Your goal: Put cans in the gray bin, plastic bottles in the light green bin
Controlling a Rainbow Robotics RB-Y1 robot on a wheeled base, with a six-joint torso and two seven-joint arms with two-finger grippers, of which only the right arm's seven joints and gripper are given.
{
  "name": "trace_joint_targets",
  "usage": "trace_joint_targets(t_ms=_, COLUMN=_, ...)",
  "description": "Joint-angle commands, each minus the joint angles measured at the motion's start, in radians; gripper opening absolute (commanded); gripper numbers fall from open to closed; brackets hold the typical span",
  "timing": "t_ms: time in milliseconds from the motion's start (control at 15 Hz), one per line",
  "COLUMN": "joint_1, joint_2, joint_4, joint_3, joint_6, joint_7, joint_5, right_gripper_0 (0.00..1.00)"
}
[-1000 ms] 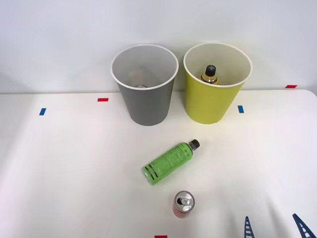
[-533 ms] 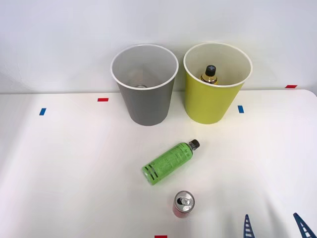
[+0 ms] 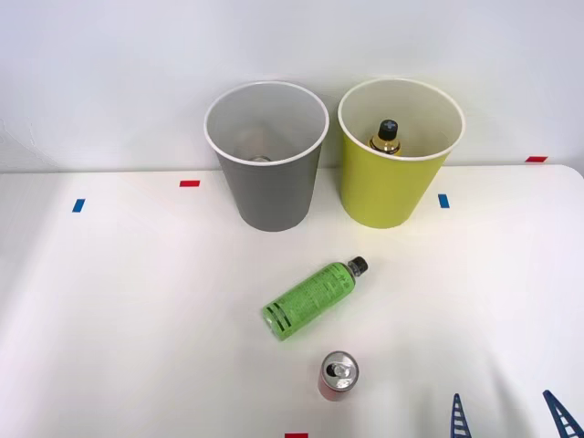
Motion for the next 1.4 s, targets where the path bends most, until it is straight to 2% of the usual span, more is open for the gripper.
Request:
trace_joint_targets(t_ms=67, joint_1=0.000, joint_2=0.000, joint_4=0.000, joint_3=0.000, joint_6=0.000, joint_7=0.000, joint_5=0.000, right_gripper_0=1.00)
trace_joint_targets(t_ms=1400, joint_1=0.000, joint_2=0.000, joint_4=0.000, joint_3=0.000, joint_6=0.000, joint_7=0.000, joint_5=0.000, right_gripper_0=1.00)
